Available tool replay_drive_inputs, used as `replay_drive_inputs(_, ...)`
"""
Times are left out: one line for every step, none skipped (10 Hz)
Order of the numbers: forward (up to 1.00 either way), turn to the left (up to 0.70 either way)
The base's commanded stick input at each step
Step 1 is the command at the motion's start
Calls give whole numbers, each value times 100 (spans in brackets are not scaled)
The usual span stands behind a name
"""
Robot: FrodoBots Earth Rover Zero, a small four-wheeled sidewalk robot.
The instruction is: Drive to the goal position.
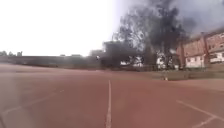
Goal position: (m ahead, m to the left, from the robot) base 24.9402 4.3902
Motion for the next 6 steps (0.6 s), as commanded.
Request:
replay_drive_inputs(70,0)
replay_drive_inputs(70,0)
replay_drive_inputs(70,0)
replay_drive_inputs(70,0)
replay_drive_inputs(70,0)
replay_drive_inputs(70,0)
